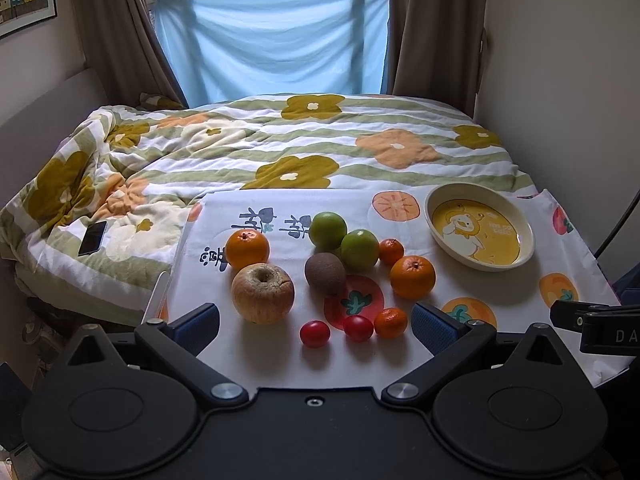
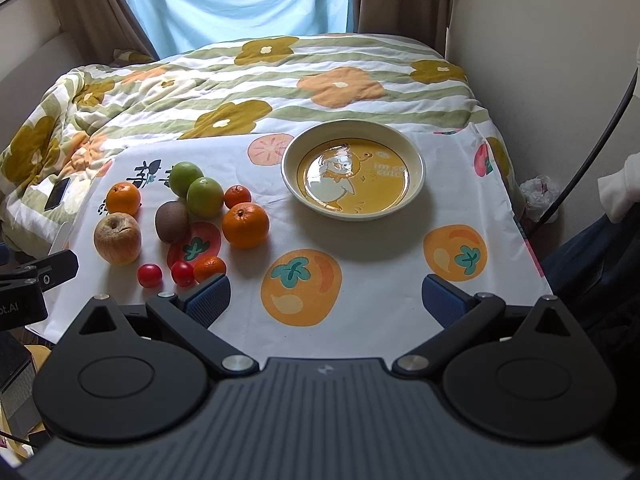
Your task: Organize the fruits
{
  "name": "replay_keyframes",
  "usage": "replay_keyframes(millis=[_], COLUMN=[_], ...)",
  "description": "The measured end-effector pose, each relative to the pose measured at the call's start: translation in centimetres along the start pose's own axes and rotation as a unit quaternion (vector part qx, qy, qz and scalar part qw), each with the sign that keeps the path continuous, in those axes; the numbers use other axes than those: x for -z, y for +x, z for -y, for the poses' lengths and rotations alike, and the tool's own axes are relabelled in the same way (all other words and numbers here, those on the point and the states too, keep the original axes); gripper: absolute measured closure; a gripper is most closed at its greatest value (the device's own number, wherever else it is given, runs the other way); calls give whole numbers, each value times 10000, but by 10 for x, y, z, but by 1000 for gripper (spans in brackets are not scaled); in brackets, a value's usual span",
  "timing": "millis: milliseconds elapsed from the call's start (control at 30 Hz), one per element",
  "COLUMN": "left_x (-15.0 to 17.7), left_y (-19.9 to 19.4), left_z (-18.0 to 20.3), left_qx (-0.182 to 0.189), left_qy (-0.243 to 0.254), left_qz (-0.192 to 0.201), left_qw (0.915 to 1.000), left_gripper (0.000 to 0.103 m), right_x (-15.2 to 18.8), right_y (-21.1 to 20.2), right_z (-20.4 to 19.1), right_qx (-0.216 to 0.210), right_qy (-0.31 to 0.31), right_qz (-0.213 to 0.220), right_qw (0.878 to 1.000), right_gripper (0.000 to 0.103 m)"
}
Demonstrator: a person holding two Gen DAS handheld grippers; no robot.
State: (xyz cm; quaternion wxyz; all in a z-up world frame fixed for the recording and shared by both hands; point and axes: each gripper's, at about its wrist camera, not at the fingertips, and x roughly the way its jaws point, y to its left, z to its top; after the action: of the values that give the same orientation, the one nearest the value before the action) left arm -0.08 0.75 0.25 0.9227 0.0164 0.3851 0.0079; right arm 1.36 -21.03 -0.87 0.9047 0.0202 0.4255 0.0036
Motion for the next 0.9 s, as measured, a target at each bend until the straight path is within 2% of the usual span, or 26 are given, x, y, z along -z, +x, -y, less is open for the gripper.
replay_keyframes(millis=[900], left_x=[0], left_y=[0], left_z=[-2], left_qx=[-38], left_qy=[48], left_qz=[-19], left_qw=[10000], left_gripper=[0], right_x=[-2], right_y=[-1], right_z=[1], right_qx=[-2], right_qy=[-9], right_qz=[6], right_qw=[10000], right_gripper=[0])
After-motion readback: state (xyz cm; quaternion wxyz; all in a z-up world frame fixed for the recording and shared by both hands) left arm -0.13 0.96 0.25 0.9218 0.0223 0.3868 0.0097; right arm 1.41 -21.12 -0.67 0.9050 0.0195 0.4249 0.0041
